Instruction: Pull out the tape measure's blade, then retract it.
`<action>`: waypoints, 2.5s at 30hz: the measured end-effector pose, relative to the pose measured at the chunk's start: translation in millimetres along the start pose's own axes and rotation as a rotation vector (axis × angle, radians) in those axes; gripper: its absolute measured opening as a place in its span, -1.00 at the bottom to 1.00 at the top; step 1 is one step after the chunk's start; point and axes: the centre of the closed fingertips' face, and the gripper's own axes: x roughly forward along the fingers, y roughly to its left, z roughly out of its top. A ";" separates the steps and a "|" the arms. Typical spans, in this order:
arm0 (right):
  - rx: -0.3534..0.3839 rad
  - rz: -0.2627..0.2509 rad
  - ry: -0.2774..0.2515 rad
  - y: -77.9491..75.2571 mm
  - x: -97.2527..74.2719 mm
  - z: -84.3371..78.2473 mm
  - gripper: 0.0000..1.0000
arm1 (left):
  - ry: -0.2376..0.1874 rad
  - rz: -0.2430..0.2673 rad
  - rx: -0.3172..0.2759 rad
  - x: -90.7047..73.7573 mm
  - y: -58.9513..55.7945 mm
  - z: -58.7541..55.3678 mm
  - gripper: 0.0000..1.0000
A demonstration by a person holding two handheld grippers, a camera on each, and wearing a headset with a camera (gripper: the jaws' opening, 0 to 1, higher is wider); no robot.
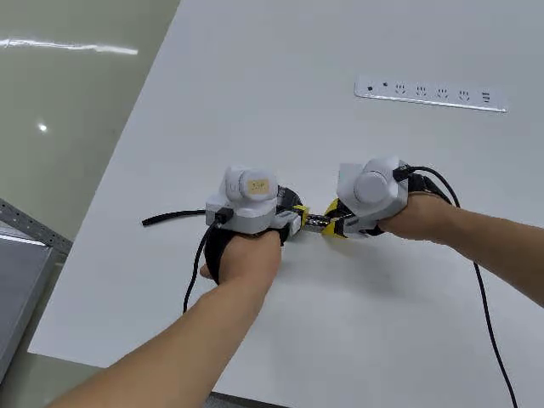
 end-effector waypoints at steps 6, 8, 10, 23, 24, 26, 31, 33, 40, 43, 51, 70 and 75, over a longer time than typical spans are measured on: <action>0.002 -0.004 -0.003 -1.2 3.1 2.4 -0.73 | -0.007 0.001 0.010 -0.2 -0.1 0.6 0.15; 0.003 -0.006 -0.005 -1.6 4.0 2.6 -0.73 | -0.008 0.000 0.014 0.0 0.4 1.1 0.15; 0.002 -0.008 -0.006 -1.9 5.1 3.4 -0.73 | -0.010 0.001 0.017 0.3 0.6 1.3 0.15; -0.019 -0.040 -0.036 -3.5 12.2 13.6 -0.73 | -0.012 -0.002 0.024 1.3 2.0 2.4 0.14; -0.019 -0.040 -0.038 -3.5 12.5 14.2 -0.73 | -0.012 -0.002 0.025 1.4 2.2 2.4 0.14; -0.024 -0.040 -0.039 -4.4 13.5 15.1 -0.73 | -0.012 -0.003 0.025 1.5 2.4 2.4 0.14; -0.029 -0.043 -0.042 -4.5 14.6 17.7 -0.73 | -0.011 -0.004 0.024 1.6 2.4 2.5 0.14; -0.028 -0.044 -0.043 -4.4 15.5 18.9 -0.72 | -0.012 -0.004 0.024 1.7 2.5 2.4 0.14; -0.031 -0.047 -0.048 -4.7 17.6 21.4 -0.73 | -0.012 -0.006 0.026 1.7 2.3 2.4 0.14; -0.036 -0.047 -0.050 -4.6 18.0 22.0 -0.73 | -0.012 -0.004 0.026 1.6 2.2 2.2 0.14; -0.032 -0.052 -0.063 -4.3 19.4 24.5 -0.73 | -0.013 -0.005 0.024 1.3 2.3 1.7 0.14; -0.019 -0.051 -0.059 -4.5 21.8 28.5 -0.74 | -0.014 -0.006 0.024 0.1 2.3 1.2 0.14; -0.030 -0.051 -0.052 -4.5 22.1 29.1 -0.74 | -0.014 -0.005 0.023 0.0 2.2 1.2 0.14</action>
